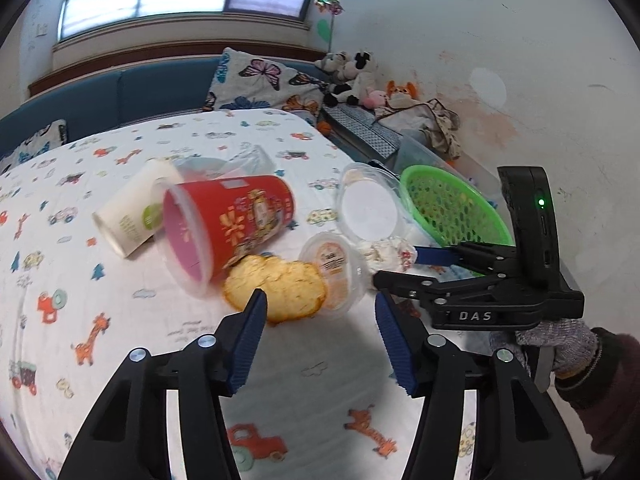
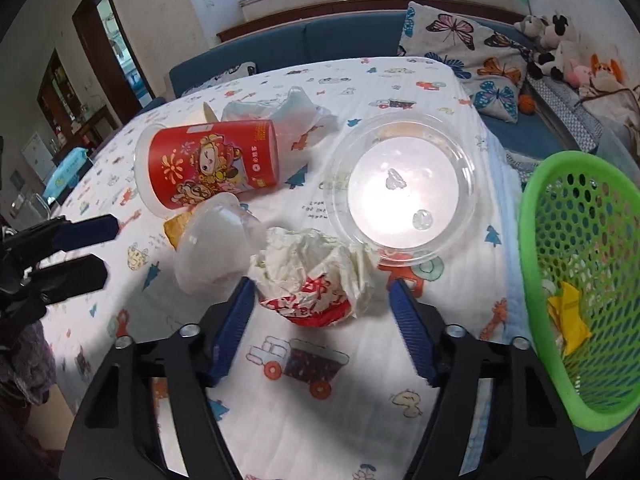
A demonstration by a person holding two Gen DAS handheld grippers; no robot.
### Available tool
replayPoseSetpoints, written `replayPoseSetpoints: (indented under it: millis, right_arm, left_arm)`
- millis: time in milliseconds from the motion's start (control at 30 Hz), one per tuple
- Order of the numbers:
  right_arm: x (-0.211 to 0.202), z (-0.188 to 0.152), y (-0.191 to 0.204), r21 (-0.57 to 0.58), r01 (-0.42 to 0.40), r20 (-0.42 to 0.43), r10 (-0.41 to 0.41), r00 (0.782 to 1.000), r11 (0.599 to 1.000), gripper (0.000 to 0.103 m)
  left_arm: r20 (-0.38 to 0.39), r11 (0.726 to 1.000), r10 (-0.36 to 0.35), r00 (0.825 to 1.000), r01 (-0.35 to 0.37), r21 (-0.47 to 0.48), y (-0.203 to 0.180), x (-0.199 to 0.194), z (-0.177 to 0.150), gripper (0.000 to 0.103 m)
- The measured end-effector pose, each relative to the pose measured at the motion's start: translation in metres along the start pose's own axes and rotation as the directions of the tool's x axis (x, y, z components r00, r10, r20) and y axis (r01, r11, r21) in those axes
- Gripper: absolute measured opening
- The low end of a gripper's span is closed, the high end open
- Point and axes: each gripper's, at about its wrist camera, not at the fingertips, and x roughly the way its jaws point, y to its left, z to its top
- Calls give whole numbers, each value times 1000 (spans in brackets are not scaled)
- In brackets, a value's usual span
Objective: Collect trash
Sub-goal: 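Grasp the crumpled white-and-red paper with the right gripper while the left gripper grasps the small clear cup, then carry the paper and clear cup over the basket and open both grippers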
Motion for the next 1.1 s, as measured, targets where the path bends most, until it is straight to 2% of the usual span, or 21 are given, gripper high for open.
replayPoseSetpoints:
  millis: [167,367,567,700,900,1100]
  right_arm:
    - [-5,-2,0,10,-20,8,20,1000,1000,57]
    - [-22,-8,-6,39,-36,32,35,999,999,57]
    - [-41,-14,-13,52,-19,60,16,998,998,57]
    - [-50,-16,-18,60,-4,71,-1,998,998,57]
    - [-64,-20,-30,87,14,96,-23,995,996,57]
    - [-71,-25,-42,117,33,107,-46,993,993,57]
  left_arm:
    - [-15,999,-26,1000,26,27,-13,16,7,49]
    - [-47,998,-45,998,47,39,-19,36,13,43]
    - [-69,999,-33,997,36,40,-19,52,21,37]
    - [-85,998,-51,995,53,28,-19,60,26,36]
    - [-115,995,-95,989,94,-11,-16,70,26,21]
    - [-113,994,-105,988,105,-6,-20,70,24,17]
